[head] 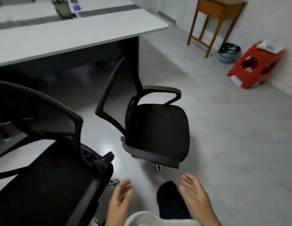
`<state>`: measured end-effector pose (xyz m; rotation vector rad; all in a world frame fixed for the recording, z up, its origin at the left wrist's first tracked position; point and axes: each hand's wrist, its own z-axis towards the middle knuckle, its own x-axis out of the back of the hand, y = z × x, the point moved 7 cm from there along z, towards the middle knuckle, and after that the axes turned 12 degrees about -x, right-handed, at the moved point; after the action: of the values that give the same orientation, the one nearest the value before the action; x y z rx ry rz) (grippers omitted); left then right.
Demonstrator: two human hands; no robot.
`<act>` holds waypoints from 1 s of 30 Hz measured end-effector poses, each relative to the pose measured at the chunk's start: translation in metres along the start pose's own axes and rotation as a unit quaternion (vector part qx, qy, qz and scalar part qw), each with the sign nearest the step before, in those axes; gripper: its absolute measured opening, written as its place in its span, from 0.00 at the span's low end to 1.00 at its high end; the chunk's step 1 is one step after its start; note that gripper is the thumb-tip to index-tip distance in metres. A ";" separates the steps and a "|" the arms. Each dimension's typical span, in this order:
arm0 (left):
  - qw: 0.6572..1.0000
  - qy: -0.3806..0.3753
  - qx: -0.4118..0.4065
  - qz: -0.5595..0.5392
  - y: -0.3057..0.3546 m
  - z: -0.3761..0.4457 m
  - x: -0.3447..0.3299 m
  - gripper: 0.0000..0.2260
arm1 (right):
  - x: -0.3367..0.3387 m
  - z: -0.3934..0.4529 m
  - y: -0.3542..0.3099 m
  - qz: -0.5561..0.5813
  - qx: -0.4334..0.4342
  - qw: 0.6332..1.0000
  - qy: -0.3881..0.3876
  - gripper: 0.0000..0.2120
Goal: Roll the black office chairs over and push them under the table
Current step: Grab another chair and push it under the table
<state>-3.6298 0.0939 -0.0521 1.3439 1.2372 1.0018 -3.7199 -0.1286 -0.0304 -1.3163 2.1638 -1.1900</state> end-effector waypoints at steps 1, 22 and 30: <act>0.999 0.039 -0.010 -0.003 0.003 0.012 0.006 0.09 | -0.013 0.020 -0.019 -0.019 0.007 0.999 -0.035 0.17; 0.940 0.324 -0.071 0.081 0.144 0.182 0.119 0.15 | -0.304 0.122 -0.209 -0.237 0.228 0.880 -0.341 0.21; 0.934 0.297 -0.015 0.200 0.159 0.199 0.122 0.38 | -0.324 0.143 -0.256 -0.296 0.340 0.823 -0.345 0.26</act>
<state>-3.3952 0.1935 0.0694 1.3422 1.3945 1.8061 -3.3168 0.0221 0.0477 -1.7257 0.7178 -1.2301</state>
